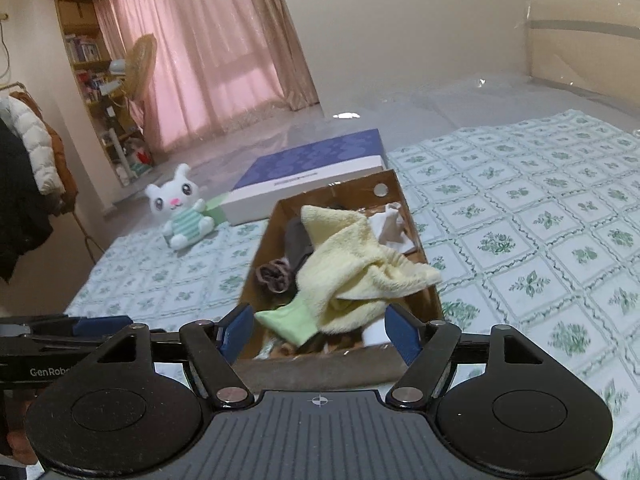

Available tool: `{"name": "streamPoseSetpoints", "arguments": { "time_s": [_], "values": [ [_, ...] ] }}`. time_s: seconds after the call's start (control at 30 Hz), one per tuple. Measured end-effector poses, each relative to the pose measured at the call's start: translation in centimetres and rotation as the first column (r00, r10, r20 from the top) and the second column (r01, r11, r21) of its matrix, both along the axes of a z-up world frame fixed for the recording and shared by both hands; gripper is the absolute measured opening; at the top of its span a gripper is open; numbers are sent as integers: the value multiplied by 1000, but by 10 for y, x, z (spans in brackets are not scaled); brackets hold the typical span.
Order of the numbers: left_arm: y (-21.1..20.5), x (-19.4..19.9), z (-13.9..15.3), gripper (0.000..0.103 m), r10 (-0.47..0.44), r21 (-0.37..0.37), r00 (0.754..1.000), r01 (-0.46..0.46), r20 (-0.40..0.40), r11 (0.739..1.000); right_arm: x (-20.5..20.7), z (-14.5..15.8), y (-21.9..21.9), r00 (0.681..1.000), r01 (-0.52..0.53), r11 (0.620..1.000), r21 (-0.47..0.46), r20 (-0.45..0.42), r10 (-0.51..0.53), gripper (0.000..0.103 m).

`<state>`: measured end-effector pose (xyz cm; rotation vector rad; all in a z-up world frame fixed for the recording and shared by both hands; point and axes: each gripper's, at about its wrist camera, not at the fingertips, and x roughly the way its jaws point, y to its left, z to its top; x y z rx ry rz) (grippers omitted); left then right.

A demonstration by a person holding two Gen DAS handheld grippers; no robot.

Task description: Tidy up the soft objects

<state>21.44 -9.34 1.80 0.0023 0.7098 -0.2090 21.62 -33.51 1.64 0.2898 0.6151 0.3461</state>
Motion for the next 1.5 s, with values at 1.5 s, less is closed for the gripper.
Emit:
{"name": "streamPoseSetpoints", "arguments": {
  "time_s": [1.5],
  "values": [
    [62, 44, -53, 62, 179, 52, 982, -176, -66, 983, 75, -67, 5, 998, 33, 993, -109, -51, -38, 38]
  ]
}}
